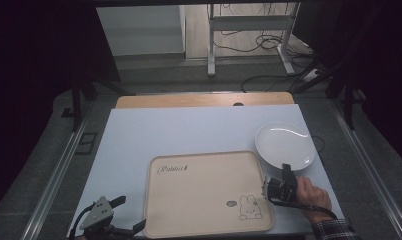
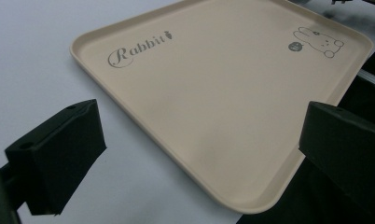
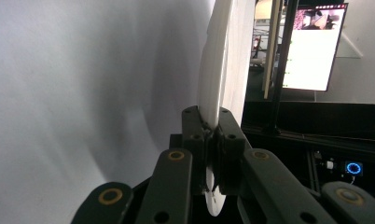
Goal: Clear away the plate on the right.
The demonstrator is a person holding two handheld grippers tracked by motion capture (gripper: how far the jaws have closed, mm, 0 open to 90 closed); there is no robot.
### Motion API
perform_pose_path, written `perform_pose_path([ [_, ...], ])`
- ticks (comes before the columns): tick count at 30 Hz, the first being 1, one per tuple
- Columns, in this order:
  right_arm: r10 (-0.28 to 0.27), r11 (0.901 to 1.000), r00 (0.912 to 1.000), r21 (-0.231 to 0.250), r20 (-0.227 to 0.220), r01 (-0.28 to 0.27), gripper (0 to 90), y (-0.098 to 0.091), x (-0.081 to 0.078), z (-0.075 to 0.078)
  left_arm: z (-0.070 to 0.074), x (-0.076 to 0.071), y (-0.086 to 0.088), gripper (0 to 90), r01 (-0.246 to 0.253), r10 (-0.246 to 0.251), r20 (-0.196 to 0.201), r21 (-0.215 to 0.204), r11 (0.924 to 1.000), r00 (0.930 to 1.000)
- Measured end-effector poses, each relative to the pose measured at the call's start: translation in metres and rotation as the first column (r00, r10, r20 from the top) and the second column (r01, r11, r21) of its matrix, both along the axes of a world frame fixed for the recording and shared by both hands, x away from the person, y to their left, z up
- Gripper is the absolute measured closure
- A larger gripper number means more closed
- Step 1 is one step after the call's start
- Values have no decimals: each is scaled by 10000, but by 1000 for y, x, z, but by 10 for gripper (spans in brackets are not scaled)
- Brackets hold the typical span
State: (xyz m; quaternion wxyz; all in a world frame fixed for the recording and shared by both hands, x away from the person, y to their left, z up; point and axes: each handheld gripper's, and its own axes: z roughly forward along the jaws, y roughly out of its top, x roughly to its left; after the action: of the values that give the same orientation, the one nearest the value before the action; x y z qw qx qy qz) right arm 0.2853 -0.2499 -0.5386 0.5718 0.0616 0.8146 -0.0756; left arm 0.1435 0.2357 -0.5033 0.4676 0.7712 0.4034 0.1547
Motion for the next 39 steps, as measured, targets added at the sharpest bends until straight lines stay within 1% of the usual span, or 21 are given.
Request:
perform_pose_path([
  [3, 144, 9999, 9998, 3, 106, -144, 855, 2, -2, 1, 0, 0, 0, 0, 2, -2, 4, -4, 10000, 10000],
  [6, 182, 9998, 9998, 79, 74, -182, 855, 5, -5, 2, 0, 0, 0, 0, 5, -5, 2, -6, 10000, 10000],
  [7, 286, 9995, 9995, 103, 156, -288, 855, 9, -6, 2, 0, 0, 0, 0, 5, -5, 5, -7, 10000, 10000],
  [14, 582, 9982, 9980, 131, 264, -586, 854, 17, -12, 4, 0, 0, 0, 0, 1, -1, 11, -4, 10000, 10000],
  [15, 853, 9953, 9962, 482, -164, -844, 854, 16, -10, 4, 0, 0, 0, 0, -3, 3, 9, -7, 10000, 10000],
  [19, 987, 9938, 9950, 522, -168, -977, 854, 20, -12, 5, 0, 0, 0, 0, -9, 9, 16, -12, 10000, 10000],
  [20, 1137, 9928, 9934, 398, -160, -1129, 855, 21, -13, 6, 0, 0, 0, 0, -12, 12, 15, -10, 10000, 10000],
  [23, 1145, 9929, 9933, 346, -153, -1139, 854, 23, -16, 8, 0, 0, 0, 0, -13, 13, 17, -12, 10000, 10000],
  [26, 1326, 9903, 9911, 426, -133, -1319, 854, 25, -17, 8, 0, 0, 0, 0, -22, 22, 20, -22, 10000, 10000],
  [27, 1439, 9886, 9895, 469, -127, -1432, 853, 27, -20, 10, 0, 0, 0, 0, -21, 21, 24, -20, 10000, 10000],
  [28, 1439, 9886, 9895, 469, -127, -1432, 853, 27, -20, 10, 0, 0, 0, 0, -21, 21, 24, -20, 10000, 10000],
  [29, 1382, 9898, 9903, 376, -172, -1375, 853, 31, -24, 12, 0, 0, 0, 0, -16, 16, 28, -16, 10000, 10000],
  [30, 1466, 9885, 9890, 398, -206, -1457, 853, 32, -25, 12, 0, 0, 0, 0, -16, 16, 28, -16, 10000, 10000],
  [31, 1611, 9855, 9869, 555, -122, -1602, 853, 33, -26, 11, 0, 0, 0, 0, -17, 18, 30, -17, 10000, 10000],
  [33, 1741, 9833, 9847, 559, -77, -1734, 853, 36, -28, 12, 0, 0, 0, 0, -26, 26, 29, -28, 10000, 10000],
  [34, 1457, 9890, 9893, 261, -41, -1455, 853, 39, -32, 15, 0, 0, 0, 0, -28, 28, 32, -24, 10000, 10000],
  [35, 1975, 9782, 9796, 583, 358, -1993, 852, 38, -29, 11, 0, 0, 0, 0, -26, 26, 35, -25, 10000, 10000],
  [36, 2003, 9777, 9796, 615, 166, -2009, 852, 39, -30, 12, 0, 0, 0, 0, -26, 26, 35, -25, 10000, 10000],
  [37, 2003, 9777, 9796, 615, 166, -2009, 852, 39, -30, 12, 0, 0, 0, 0, -26, 26, 36, -23, 10000, 10000],
  [38, 2056, 9771, 9786, 563, -34, -2051, 852, 42, -32, 13, 0, 0, 0, 0, -24, 24, 37, -21, 10000, 10000],
  [39, 1856, 9817, 9825, 457, -156, -1847, 852, 44, -36, 15, 0, 0, 0, 0, -26, 26, 32, -26, 10000, 10000],
])
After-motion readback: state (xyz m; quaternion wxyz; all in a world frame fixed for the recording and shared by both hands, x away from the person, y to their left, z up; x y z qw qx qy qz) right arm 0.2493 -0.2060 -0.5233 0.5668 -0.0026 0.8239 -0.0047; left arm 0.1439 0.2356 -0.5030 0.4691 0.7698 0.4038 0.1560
